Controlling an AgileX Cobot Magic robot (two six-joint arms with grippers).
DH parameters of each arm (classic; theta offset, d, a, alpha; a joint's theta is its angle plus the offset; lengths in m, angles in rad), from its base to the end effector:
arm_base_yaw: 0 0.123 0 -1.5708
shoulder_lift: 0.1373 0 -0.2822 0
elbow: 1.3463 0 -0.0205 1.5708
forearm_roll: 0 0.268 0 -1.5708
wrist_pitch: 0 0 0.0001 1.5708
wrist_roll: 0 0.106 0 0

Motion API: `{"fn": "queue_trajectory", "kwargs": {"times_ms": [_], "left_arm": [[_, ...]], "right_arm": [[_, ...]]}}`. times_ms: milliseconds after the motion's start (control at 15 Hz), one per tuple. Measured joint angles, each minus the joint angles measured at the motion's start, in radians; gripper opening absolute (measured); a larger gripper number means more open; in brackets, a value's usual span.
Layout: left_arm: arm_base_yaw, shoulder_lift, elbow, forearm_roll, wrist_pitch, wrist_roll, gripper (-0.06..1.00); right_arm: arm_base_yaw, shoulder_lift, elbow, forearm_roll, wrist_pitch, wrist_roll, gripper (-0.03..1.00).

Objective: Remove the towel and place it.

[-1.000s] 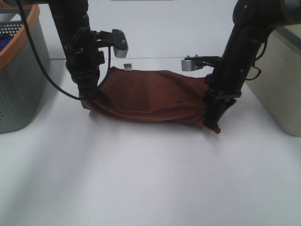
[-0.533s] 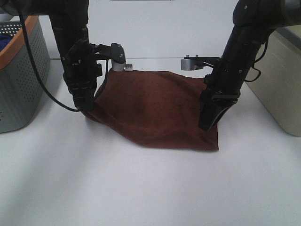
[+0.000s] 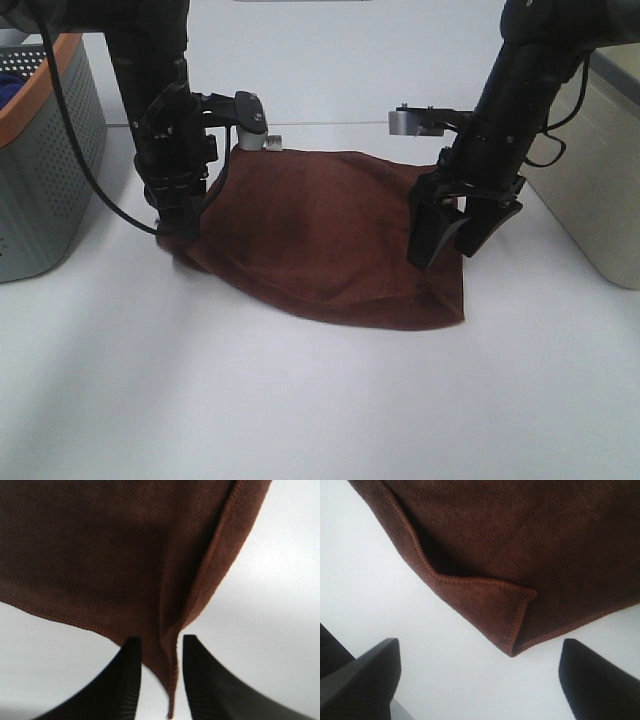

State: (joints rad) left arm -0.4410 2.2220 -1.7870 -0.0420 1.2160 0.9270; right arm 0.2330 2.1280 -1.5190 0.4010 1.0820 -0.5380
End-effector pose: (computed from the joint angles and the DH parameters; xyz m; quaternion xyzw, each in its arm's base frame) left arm 0.4140 -0.2000 0.1439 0.6262 0.7794 -0.0183 0.0081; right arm 0.4034 0.1333 0.1245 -0.2791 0.9442 0.1747 0.0105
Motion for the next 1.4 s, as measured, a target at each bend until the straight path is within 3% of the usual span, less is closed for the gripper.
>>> {"fn": "queue_trajectory", "kwargs": {"times_ms": [200,400,533,667,867,933,1200,1400], "left_arm": [[0.000,0.000,0.000,-0.017,0.000,-0.025,0.47],[0.000,0.000,0.000,-0.020,0.000,-0.031,0.49],[0.000,0.000,0.000,-0.020,0.000,-0.086,0.49],[0.000,-0.009,0.000,-0.020,-0.001,-0.108,0.54],[0.000,-0.032,0.000,-0.020,-0.002,-0.117,0.90],[0.000,-0.034,0.000,-0.024,-0.001,-0.133,0.95],[0.000,-0.044,-0.043,-0.025,0.001,-0.257,0.99],[0.000,-0.092,-0.235,-0.057,0.000,-0.435,0.99]], "right_arm": [[0.000,-0.043,0.000,0.000,0.000,0.011,0.76],[0.000,-0.093,0.000,0.000,0.000,0.016,0.76],[0.000,-0.114,0.000,0.000,0.000,0.019,0.76],[0.000,-0.146,0.000,0.000,0.000,0.032,0.76],[0.000,-0.188,0.000,0.000,0.000,0.062,0.76],[0.000,-0.202,0.000,0.000,0.000,0.071,0.76],[0.000,-0.263,0.000,0.000,0.000,0.090,0.76],[0.000,-0.318,-0.056,-0.012,0.001,0.188,0.76]]}}
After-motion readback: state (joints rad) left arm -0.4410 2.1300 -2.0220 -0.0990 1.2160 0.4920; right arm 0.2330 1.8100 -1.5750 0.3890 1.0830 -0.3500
